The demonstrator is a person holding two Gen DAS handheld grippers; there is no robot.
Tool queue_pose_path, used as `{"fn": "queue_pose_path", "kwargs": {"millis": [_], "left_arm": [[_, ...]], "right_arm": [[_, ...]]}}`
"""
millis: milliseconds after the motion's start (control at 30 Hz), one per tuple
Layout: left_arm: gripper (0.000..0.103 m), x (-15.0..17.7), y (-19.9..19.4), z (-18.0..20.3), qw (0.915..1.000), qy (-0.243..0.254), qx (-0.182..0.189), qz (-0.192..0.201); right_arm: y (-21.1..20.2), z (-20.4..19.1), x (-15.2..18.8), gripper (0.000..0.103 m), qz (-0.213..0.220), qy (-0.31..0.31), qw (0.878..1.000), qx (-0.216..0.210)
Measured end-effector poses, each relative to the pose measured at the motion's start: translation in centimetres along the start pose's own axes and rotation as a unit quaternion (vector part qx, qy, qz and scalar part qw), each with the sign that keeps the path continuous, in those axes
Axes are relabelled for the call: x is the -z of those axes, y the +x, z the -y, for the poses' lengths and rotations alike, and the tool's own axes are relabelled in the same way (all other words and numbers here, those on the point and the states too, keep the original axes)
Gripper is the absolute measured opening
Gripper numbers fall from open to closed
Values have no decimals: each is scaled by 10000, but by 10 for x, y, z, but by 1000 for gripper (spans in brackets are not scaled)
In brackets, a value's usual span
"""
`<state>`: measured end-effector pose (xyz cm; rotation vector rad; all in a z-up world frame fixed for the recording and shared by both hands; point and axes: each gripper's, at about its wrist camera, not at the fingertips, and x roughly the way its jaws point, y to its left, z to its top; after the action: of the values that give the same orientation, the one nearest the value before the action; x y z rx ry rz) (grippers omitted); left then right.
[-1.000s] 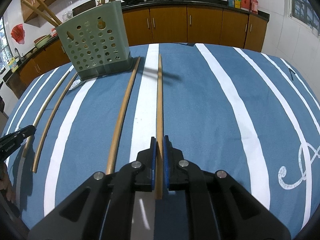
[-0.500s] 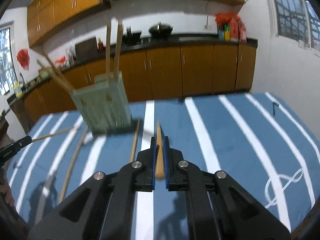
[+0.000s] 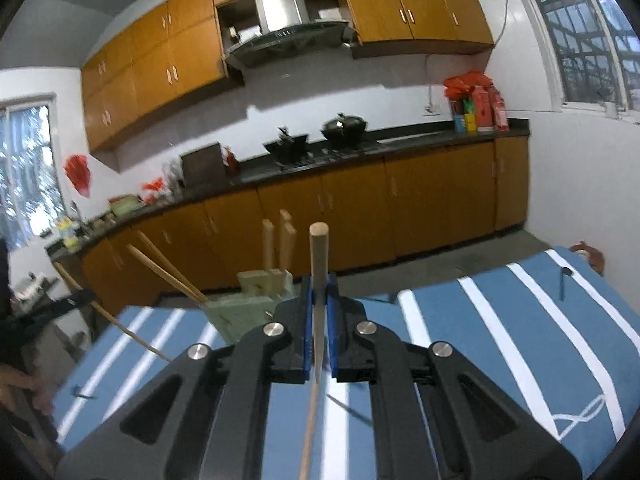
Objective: Organize utensils
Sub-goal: 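Raise both chopsticks upright and insert them into the green holder, then open both tools to release the chopsticks into the holder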
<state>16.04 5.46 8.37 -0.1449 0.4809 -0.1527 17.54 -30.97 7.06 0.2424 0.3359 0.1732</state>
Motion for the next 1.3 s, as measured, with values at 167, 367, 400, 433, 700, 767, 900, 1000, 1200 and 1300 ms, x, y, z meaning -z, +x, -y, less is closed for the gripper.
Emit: {"fn": "queue_pose_path", "kwargs": {"millis": [167, 367, 400, 433, 700, 767, 900, 1000, 1200, 1300], "left_arm": [[7, -16, -12, 23, 9991, 109, 363, 196], [7, -40, -22, 47, 9949, 150, 466, 884], [7, -43, -21, 48, 9942, 136, 462, 960], [7, -47, -20, 52, 9933, 117, 442, 1063], [7, -56, 7, 71, 9874, 169, 125, 1567], [7, -51, 23, 73, 9885, 188, 115, 1497], [7, -41, 46, 68, 9934, 42, 266, 1117], [8, -34, 58, 63, 9963, -48, 288, 807], [29, -32, 46, 58, 9966, -80, 215, 790], [30, -36, 39, 55, 9960, -104, 209, 861]], "right_arm": [[-13, -7, -26, 8, 205, 274, 9977, -591], [-11, -22, -50, 8, 625, 233, 9957, -637], [-7, -24, -53, 8, 675, 221, 9956, -611], [-5, -26, -54, 8, 719, 211, 9955, -580], [31, -40, -59, 8, 714, 16, 9970, -304], [42, -40, -55, 8, 607, 9, 9978, -260], [62, -36, -45, 8, 343, -23, 9993, -148], [67, -37, -39, 12, 248, -65, 9996, -86], [62, -37, -37, 20, 314, -74, 9994, -81], [52, -39, -38, 21, 396, -83, 9991, -84]]}}
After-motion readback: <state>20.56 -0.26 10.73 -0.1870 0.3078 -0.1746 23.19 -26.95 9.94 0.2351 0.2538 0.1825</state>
